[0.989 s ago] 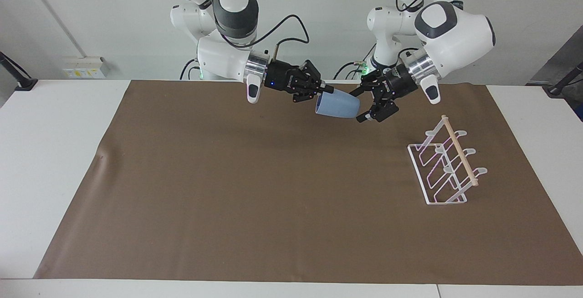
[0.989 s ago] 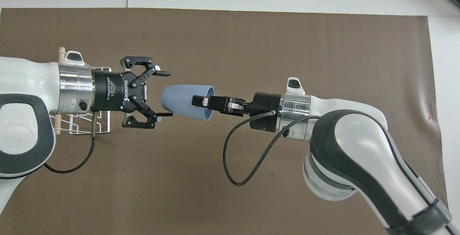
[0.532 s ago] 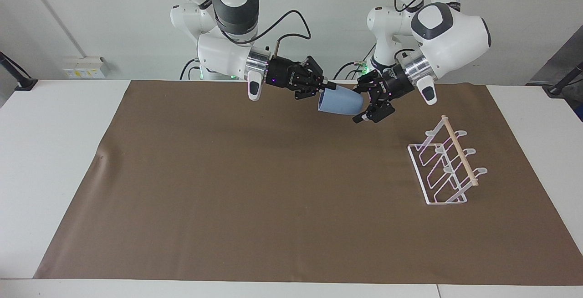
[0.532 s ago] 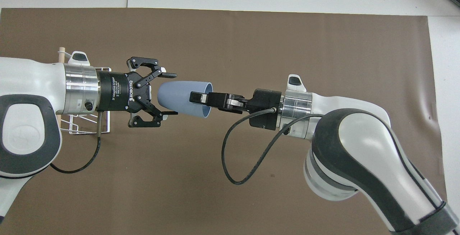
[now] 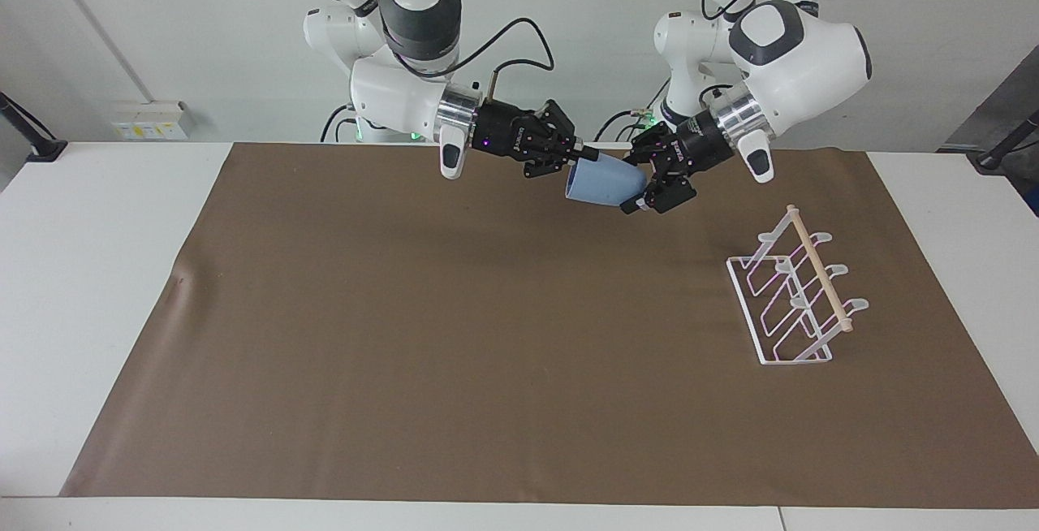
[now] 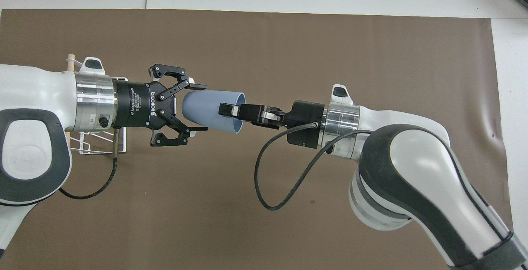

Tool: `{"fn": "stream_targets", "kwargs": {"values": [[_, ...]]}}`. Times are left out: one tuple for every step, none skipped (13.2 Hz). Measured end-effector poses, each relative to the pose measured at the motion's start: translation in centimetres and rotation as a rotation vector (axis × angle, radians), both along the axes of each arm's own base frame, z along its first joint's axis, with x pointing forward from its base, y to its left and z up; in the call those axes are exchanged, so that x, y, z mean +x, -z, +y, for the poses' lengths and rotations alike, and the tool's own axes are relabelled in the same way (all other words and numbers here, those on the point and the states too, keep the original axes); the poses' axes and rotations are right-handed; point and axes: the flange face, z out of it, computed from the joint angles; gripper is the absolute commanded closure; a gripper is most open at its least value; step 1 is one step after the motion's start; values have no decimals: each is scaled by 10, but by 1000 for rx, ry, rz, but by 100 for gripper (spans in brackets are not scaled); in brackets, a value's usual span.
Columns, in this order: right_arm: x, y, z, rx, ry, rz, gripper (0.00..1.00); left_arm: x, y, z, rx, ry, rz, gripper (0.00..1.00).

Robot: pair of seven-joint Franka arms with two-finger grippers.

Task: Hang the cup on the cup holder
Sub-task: 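Close the left gripper on the cup held by the right gripper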

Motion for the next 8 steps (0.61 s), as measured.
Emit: {"fn": "stream_targets", "kwargs": {"values": [[1,0,-2,-1,5,-1,100,0,0,0,0,2,-2,91],[1,0,-2,-1,5,-1,100,0,-1,0,1,3,-4,100],[1,0,-2,-1,5,-1,100,0,-1,0,1,3,-5,100],[1,0,-2,-1,5,0,100,0,-1,0,1,4,-5,100],[1,0,-2,0,5,1,100,0,-1,0,1,4,-5,100],[1,0,-2,2,7,10,100,0,-1,1,1,4,-5,100],[1,0,-2,6,12,30,92,0,-1,1,1,4,-5,100],[1,0,-2,12,19,57,72,0,-1,1,1,4,-5,100]]}}
